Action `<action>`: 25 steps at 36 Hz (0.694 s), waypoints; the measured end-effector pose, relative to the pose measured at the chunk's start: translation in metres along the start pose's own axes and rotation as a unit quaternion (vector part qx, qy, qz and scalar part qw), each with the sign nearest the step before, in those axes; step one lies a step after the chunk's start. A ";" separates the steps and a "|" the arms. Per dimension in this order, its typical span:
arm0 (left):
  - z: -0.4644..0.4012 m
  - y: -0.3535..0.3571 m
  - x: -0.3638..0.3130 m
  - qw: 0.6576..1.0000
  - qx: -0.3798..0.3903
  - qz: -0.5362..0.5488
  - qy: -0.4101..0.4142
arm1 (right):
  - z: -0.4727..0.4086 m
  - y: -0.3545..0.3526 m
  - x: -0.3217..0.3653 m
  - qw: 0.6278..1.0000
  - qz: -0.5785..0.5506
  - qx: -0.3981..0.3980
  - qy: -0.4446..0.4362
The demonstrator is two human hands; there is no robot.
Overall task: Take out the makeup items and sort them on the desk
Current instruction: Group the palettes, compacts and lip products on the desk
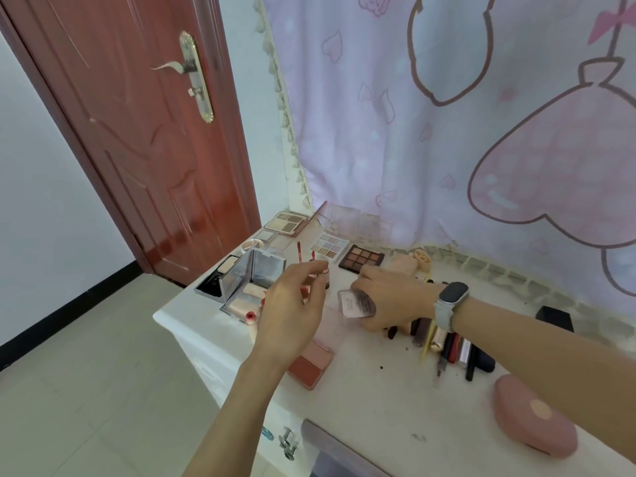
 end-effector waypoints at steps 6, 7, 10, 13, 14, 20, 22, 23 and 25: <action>-0.005 0.017 -0.019 0.949 0.090 0.266 -0.146 | 0.037 -0.061 -0.017 0.945 -0.228 -0.221 0.078; -0.006 0.023 -0.024 0.932 0.128 0.300 -0.160 | 0.043 -0.069 -0.016 0.931 -0.250 -0.259 0.070; -0.009 0.037 -0.041 0.906 0.212 0.338 -0.142 | 0.057 -0.080 -0.008 0.906 -0.263 -0.331 0.033; -0.012 0.043 -0.052 0.906 0.220 0.343 -0.116 | 0.068 -0.084 -0.002 0.906 -0.242 -0.346 0.031; -0.012 0.044 -0.054 0.906 0.216 0.347 -0.114 | 0.071 -0.085 -0.001 0.907 -0.235 -0.348 0.040; -0.012 0.049 -0.048 0.872 0.186 0.430 -0.140 | 0.079 -0.091 -0.001 0.885 -0.300 -0.350 0.061; -0.013 0.048 -0.044 0.854 0.154 0.467 -0.171 | 0.081 -0.095 0.000 0.871 -0.327 -0.358 0.076; -0.013 0.048 -0.042 0.846 0.141 0.480 -0.185 | 0.082 -0.097 0.002 0.866 -0.331 -0.367 0.080; -0.014 0.049 -0.040 0.845 0.118 0.484 -0.196 | 0.082 -0.101 0.005 0.858 -0.324 -0.388 0.090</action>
Point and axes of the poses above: each hand's wrist, its own z-axis away from the middle knuckle, its own y-axis out of the palm, x = y × z, the point moved 5 cm from there along -z, towards the middle knuckle, and after that the axes turned 7 degrees about -y, right-handed, at the moved point
